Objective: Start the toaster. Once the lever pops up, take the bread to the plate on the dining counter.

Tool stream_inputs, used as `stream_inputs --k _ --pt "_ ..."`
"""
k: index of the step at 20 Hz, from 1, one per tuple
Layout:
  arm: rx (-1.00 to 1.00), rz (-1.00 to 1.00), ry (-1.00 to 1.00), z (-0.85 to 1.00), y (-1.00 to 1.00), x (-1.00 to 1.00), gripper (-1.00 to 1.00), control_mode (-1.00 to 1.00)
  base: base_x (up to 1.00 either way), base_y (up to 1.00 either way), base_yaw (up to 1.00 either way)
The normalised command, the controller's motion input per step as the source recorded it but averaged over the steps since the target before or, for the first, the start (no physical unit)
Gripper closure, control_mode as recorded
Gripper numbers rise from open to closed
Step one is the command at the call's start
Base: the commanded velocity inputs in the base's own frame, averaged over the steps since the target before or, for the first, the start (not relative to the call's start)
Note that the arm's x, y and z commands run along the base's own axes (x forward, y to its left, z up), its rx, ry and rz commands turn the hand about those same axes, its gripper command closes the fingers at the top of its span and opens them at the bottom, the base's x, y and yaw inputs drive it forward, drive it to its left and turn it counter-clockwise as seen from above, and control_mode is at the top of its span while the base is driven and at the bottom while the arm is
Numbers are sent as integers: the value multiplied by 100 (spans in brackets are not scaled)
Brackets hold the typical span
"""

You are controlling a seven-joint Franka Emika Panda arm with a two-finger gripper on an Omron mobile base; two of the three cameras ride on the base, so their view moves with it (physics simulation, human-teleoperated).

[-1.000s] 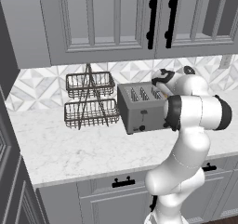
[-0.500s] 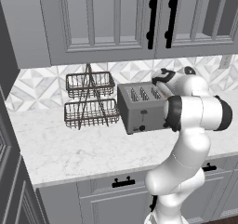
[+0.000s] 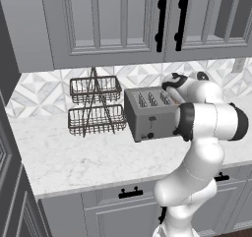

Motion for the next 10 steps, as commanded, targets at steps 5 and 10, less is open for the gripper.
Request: stream_inputs --k 5,10 --pt "0 0 -4 35 0 -6 100 -100 0 0 0" --pt "0 0 -11 40 0 -28 100 -100 0 0 0"
